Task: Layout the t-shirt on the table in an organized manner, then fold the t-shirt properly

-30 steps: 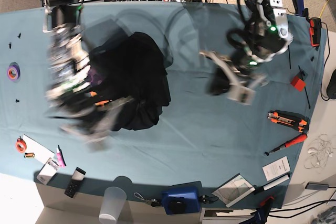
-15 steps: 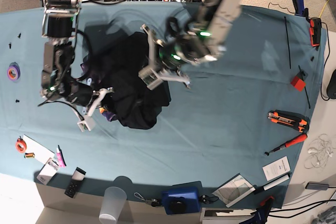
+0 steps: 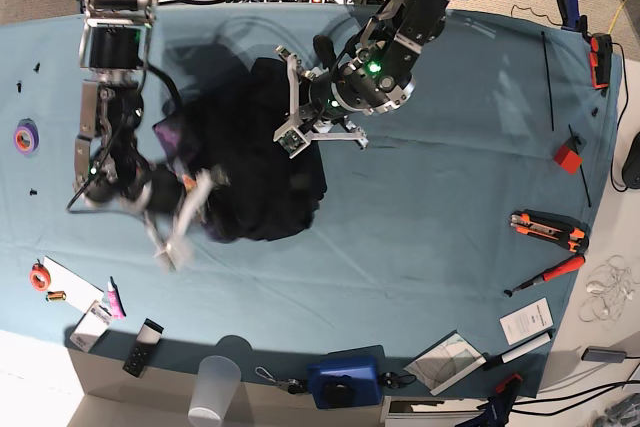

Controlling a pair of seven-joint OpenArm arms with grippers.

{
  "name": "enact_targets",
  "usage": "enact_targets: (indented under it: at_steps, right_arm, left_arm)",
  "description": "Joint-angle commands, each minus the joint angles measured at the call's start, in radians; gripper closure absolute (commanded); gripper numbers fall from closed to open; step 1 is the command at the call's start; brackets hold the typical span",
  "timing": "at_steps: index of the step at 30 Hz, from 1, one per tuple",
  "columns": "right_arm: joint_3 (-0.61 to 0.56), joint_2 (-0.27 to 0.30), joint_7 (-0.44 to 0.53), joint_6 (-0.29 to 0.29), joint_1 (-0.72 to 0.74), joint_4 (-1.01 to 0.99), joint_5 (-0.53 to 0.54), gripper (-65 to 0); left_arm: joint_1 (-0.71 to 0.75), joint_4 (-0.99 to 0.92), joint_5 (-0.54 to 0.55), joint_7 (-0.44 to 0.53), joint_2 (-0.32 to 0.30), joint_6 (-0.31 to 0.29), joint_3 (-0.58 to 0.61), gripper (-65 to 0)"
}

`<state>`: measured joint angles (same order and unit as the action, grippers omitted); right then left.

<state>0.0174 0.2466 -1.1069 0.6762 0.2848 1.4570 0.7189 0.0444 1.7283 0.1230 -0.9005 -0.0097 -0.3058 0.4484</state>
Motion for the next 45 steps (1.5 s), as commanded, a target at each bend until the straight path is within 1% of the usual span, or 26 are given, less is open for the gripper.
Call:
enact_targets:
  at_steps: [1, 3, 5, 7, 9, 11, 13, 17, 18, 20, 24, 26, 28, 29, 31, 33, 35, 37, 39, 41, 45]
  right_arm:
    - [0.002, -0.014, 0.020, 0.005, 0.020, 0.013, 0.009, 0.0]
    - [0.002, -0.051, 0.020, 0.006, 0.020, 0.014, -0.034, 0.0]
    - [0.002, -0.078, 0.020, 0.005, 0.020, 0.011, -0.101, 0.0]
    - [0.002, -0.101, 0.024, 0.004, 0.020, -0.015, -0.164, 0.0]
    - [0.002, -0.119, 0.032, -0.006, 0.021, -0.067, -0.204, 0.0]
    - [0.002, -0.131, 0.043, -0.022, 0.020, -0.136, -0.221, 0.0]
    - [0.002, -0.134, 0.046, -0.023, 0.020, -0.205, -0.222, 0.0]
    - [0.004, -0.132, 0.020, -0.027, 0.020, -0.262, -0.222, 0.0]
    - [0.004, -0.130, 0.002, -0.033, 0.022, -0.254, -0.216, 0.0]
    - [0.005, -0.130, -0.042, -0.049, 0.024, -0.212, -0.195, 0.0]
    - [0.004, -0.130, -0.114, -0.085, 0.026, -0.034, -0.164, 0.0]
    - [0.004, -0.130, -0.159, -0.120, 0.026, 0.082, -0.165, 0.0]
    - [0.005, -0.130, -0.212, -0.150, 0.026, 0.188, -0.167, 0.0]
    - [0.004, -0.126, -0.227, -0.150, 0.021, 0.226, -0.181, 0.0]
    - [0.005, -0.106, -0.225, -0.153, -0.005, 0.266, -0.213, 0.0]
    - [0.004, -0.084, -0.230, -0.177, -0.047, 0.287, -0.219, 0.0]
    - [0.005, -0.074, -0.239, -0.180, -0.091, 0.312, -0.220, 0.0]
    - [0.005, -0.063, -0.240, -0.179, -0.145, 0.355, -0.220, 0.0]
    - [0.020, -0.045, -0.238, -0.179, -0.201, 0.406, -0.223, 0.0]
    - [0.066, -0.030, -0.236, -0.179, -0.254, 0.457, -0.227, 0.0]
    - [0.221, -0.027, -0.236, -0.179, -0.360, 0.563, -0.237, 0.0]
  left_arm:
    - [-0.012, 0.051, 0.016, 0.014, 0.010, 0.007, 0.000, 0.0]
    - [-0.012, 0.117, 0.010, -0.005, 0.010, 0.057, 0.000, 0.0]
    - [-0.011, 0.188, -0.023, -0.028, 0.010, 0.097, 0.000, 0.0]
    - [-0.011, 0.248, -0.091, -0.068, 0.009, 0.135, 0.000, 0.0]
    - [-0.011, 0.282, -0.190, -0.114, 0.008, 0.180, -0.001, 0.0]
    - [-0.008, 0.282, -0.273, -0.125, 0.003, 0.232, -0.017, 0.0]
    - [0.004, 0.282, -0.310, -0.123, -0.006, 0.259, -0.057, 0.0]
    - [0.031, 0.283, -0.311, -0.124, -0.017, 0.257, -0.216, 0.0]
    - [0.037, 0.283, -0.300, -0.125, -0.021, 0.256, -0.265, 0.0]
    - [0.051, 0.284, -0.246, -0.129, -0.029, 0.245, -0.364, 0.0]
    - [0.082, 0.286, -0.079, -0.165, -0.038, 0.145, -0.535, 0.0]
    - [0.100, 0.291, -0.012, -0.179, -0.038, 0.097, -0.600, 0.0]
    - [0.121, 0.307, 0.037, -0.181, -0.038, 0.077, -0.656, 0.0]
    - [0.129, 0.319, 0.060, -0.183, -0.037, 0.070, -0.680, 0.0]
    - [0.156, 0.355, 0.097, -0.185, -0.039, 0.068, -0.721, 0.0]
    - [0.192, 0.390, 0.113, -0.185, -0.045, 0.068, -0.763, 0.0]
    - [0.227, 0.410, 0.141, -0.185, -0.070, 0.068, -0.805, 0.0]
    - [0.264, 0.420, 0.195, -0.185, -0.098, 0.066, -0.842, 0.0]
    - [0.293, 0.422, 0.241, -0.185, -0.116, 0.020, -0.867, 0.0]
    - [0.311, 0.422, 0.264, -0.185, -0.116, 0.008, -0.886, 0.0]
    - [0.340, 0.422, 0.264, -0.195, -0.121, 0.008, -0.909, 0.0]
